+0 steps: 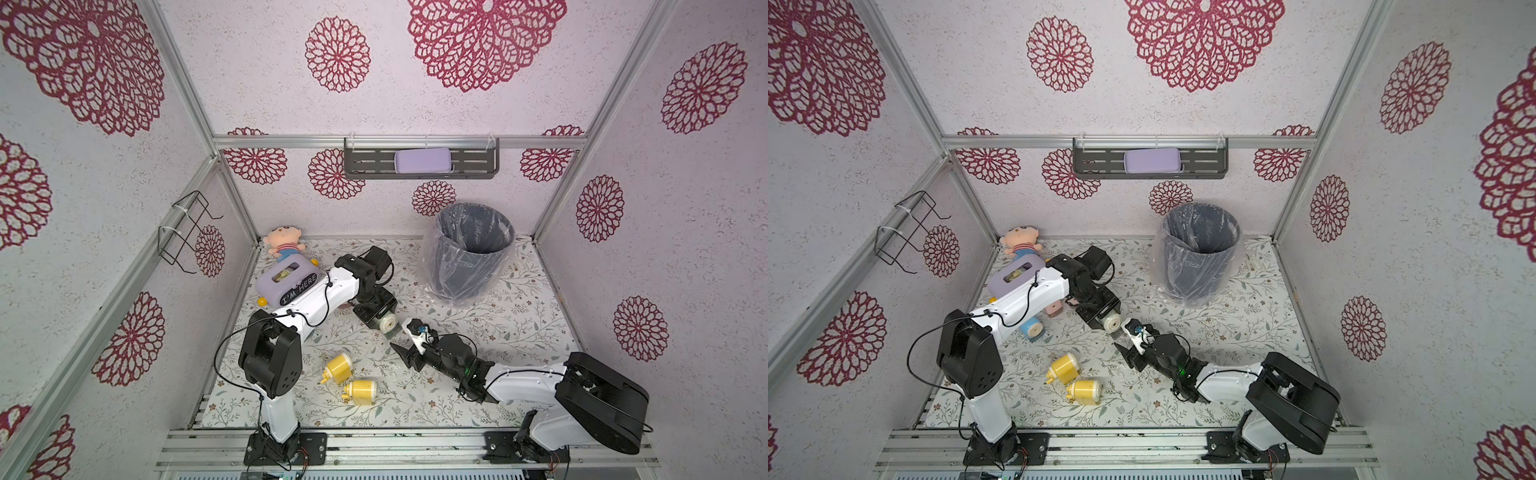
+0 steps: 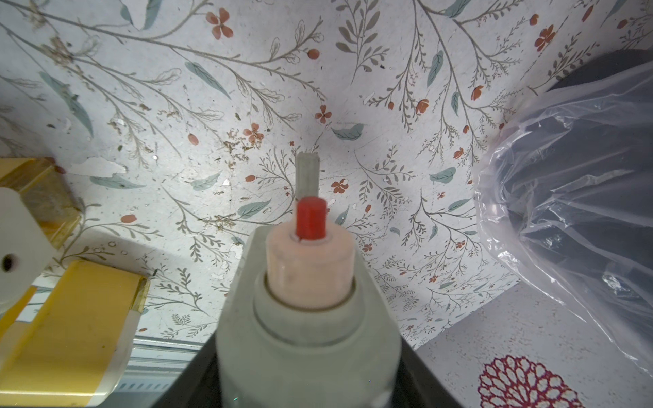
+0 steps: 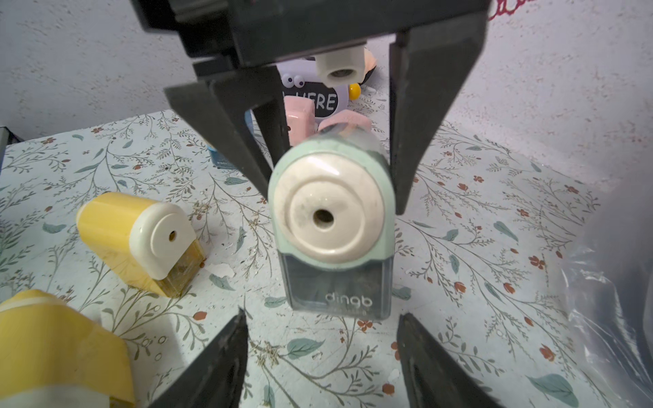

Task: Take out the pencil sharpener tray and clean the shavings
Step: Open the container of the pencil sharpener.

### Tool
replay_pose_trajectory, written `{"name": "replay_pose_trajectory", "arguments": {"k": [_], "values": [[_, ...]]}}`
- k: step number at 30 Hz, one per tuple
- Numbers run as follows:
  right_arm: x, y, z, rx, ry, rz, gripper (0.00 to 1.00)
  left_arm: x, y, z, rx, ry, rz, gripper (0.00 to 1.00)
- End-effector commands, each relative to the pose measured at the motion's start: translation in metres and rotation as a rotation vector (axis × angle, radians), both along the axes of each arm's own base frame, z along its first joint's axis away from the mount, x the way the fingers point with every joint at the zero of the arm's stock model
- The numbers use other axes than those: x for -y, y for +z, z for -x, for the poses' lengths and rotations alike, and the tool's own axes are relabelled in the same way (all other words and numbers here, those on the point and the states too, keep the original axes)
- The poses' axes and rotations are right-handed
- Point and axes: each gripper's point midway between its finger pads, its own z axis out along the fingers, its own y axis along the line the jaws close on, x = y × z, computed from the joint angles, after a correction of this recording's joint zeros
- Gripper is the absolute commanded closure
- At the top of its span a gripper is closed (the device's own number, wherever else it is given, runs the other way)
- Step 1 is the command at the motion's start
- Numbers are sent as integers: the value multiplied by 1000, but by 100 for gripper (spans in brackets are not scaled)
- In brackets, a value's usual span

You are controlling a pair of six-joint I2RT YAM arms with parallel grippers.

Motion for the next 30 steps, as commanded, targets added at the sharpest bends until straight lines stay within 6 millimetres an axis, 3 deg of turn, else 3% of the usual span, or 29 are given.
{"name": "replay_pose_trajectory", "arguments": {"k": [1,14,26,30], "values": [[-6,16,-11,60,-36,-16,32,2,6,-3,10,18,33,84],[-19,-2,-21,44,-49,29,29,0,2,-4,3,19,30,86],[-22,2,-23,49,-48,23,54,-1,-2,-3,-2,26,20,87],[-21,3,-22,52,-49,20,57,-4,-2,-4,0,35,3,87]]}}
